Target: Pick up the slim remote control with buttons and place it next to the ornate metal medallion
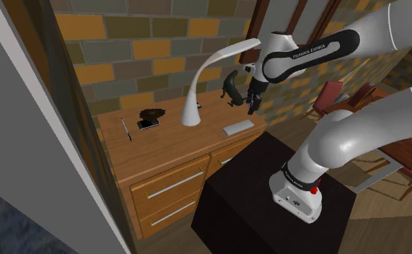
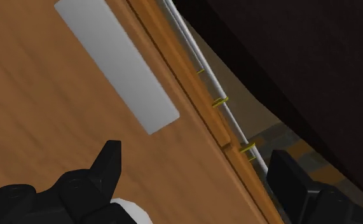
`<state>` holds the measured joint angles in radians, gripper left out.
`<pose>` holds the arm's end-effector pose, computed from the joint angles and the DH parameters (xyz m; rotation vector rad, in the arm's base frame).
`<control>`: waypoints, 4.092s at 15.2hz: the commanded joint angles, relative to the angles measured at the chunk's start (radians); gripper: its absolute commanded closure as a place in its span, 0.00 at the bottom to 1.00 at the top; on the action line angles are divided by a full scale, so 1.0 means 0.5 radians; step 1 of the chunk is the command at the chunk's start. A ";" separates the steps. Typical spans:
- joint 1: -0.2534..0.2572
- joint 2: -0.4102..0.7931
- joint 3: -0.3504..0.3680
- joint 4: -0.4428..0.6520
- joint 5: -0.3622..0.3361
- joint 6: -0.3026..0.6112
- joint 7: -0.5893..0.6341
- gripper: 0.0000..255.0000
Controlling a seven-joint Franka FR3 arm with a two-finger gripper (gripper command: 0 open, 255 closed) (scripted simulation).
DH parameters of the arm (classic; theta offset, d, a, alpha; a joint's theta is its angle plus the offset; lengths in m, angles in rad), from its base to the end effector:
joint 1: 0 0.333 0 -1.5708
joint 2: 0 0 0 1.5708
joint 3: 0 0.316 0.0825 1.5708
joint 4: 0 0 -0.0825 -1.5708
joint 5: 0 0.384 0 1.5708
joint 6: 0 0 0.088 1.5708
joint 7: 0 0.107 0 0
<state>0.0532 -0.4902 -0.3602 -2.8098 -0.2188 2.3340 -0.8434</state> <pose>0.3379 -0.0966 0.3341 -2.9283 -1.1163 -0.0078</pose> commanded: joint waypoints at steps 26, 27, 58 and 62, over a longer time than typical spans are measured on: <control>-0.145 1.753 0.152 0.438 1.435 1.165 -2.215 0.00; -0.145 1.753 0.152 0.438 1.435 1.165 -2.215 0.00; 0.271 1.075 -0.450 0.301 0.549 0.688 -1.562 1.00; 0.404 1.092 -0.332 0.327 0.567 0.679 -1.326 1.00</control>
<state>0.2385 0.0582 -0.5392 -2.6403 0.0674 2.6692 -1.5398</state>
